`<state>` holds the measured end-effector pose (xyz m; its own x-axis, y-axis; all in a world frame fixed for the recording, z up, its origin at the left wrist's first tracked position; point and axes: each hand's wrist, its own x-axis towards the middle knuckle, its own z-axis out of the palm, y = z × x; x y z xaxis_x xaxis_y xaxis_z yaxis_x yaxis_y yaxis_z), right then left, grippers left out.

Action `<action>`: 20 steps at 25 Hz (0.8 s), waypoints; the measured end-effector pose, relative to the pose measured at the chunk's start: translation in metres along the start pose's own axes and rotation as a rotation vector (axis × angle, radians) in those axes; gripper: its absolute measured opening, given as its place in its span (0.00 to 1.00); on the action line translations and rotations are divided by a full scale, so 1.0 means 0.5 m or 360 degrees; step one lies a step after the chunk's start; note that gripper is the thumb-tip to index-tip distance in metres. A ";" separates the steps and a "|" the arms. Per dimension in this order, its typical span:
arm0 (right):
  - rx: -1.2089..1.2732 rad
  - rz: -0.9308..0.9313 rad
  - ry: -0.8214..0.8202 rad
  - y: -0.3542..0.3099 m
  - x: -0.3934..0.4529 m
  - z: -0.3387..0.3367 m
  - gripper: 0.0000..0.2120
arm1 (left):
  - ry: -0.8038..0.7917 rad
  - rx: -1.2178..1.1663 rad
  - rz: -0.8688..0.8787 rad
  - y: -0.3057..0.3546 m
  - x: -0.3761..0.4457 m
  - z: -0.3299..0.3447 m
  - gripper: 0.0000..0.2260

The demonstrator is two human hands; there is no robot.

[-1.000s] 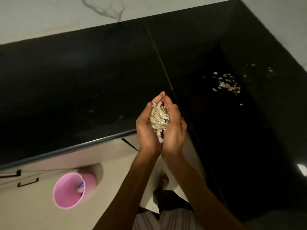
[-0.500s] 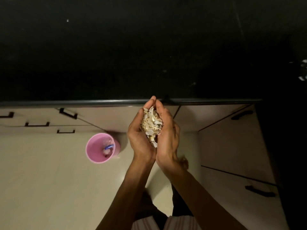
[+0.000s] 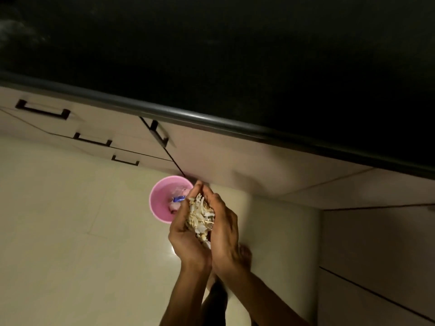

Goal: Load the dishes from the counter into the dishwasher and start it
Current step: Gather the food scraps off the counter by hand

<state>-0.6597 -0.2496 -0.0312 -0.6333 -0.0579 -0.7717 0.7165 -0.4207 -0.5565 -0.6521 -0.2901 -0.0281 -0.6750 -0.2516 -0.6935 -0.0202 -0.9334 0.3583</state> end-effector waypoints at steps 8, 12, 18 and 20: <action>-0.0202 0.0232 0.0044 0.271 0.436 0.043 0.19 | 0.0281 -0.0289 -0.0001 -0.009 0.399 -0.243 0.16; -0.0259 0.0329 -0.0008 0.374 0.596 0.045 0.14 | 0.0494 -0.0011 0.0070 -0.011 0.554 -0.362 0.15; -0.0846 0.0368 -0.0028 0.496 0.793 0.051 0.17 | 0.0489 0.0954 0.0081 0.010 0.739 -0.527 0.17; -0.1172 0.0284 0.0028 0.500 0.805 0.042 0.14 | 0.0507 0.1419 0.0135 0.018 0.758 -0.563 0.13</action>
<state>-0.7414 -0.3970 -0.4746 -0.4891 -0.0516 -0.8707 0.8217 0.3075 -0.4798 -0.7005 -0.4659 -0.4634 -0.4698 -0.4905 -0.7340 -0.6249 -0.4025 0.6690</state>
